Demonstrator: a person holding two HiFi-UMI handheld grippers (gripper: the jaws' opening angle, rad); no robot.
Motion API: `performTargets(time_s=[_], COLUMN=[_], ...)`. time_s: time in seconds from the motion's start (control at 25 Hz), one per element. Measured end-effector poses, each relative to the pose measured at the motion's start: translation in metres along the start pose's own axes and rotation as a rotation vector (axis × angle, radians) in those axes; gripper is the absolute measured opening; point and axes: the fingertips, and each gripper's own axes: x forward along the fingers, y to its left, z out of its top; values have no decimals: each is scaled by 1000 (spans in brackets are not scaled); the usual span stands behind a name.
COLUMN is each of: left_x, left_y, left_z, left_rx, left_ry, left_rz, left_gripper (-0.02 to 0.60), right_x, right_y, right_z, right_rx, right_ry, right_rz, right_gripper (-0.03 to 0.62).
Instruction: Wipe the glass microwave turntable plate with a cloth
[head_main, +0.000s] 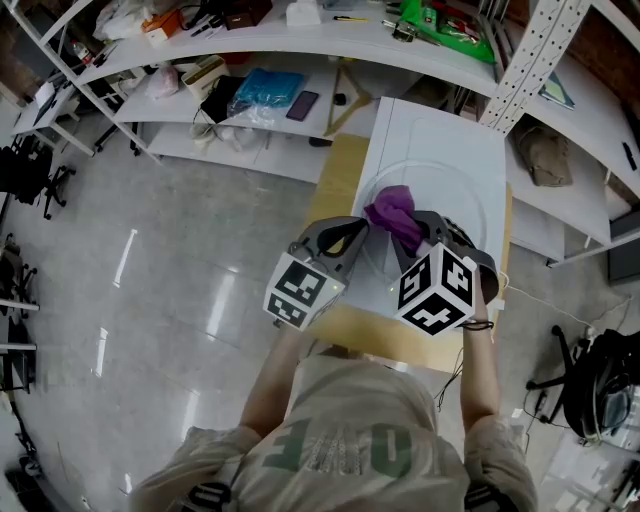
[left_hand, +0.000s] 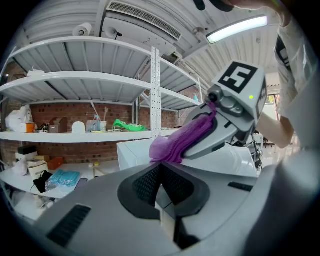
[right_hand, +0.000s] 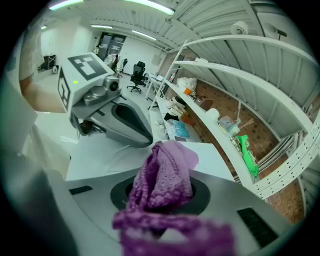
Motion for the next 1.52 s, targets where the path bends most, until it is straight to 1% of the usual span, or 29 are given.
performTargets(time_s=[0.12,0.32,0.48,0.6,0.8,0.88,0.96,1.04,1.16,1.24,1.28,1.36,1.52], left_x=[0,0,0,0,0,-1,-1,-1,-1,-1,-1,-1,1], left_y=[1,1,2,2,1,0,0,1,1,1,1,2,2], left_z=[1,0,-2,-3,-2,-2,-2,-1,-3,-3,-3,-2,-1], left_rx=[-1,18,17,14,10,9,6,5,2,0,-1,-3,-3], left_ry=[-1,12,9,9,8,5,2,1,1,2,3,4,7], left_rz=[0,3,15,22,24,23,23,24,23,23,22,23,22], left_gripper=[2,2,2,2,2,2,2,2,2,2,2,2,2], right_x=[-13,-30,-40,-43,-45,-47,-48,-44,-31,-22,-18,-6,17], right_y=[20,45,64,71,69,59,35,3,-48,-73,-83,-98,-103], right_z=[-2,-5,-5,-4,-4,-2,1,1,-6,-11,-13,-15,-24], right_rx=[-17,-41,-57,-55,-51,-20,37,94,169,235,259,275,263], right_ry=[1,2,-16,-27,-35,-59,-93,-111,-96,-93,-91,-77,-23], right_rz=[39,58,100,121,130,106,55,-5,-123,-180,-197,-215,-197], right_gripper=[49,49,49,49,49,49,49,49,49,49,49,49,49])
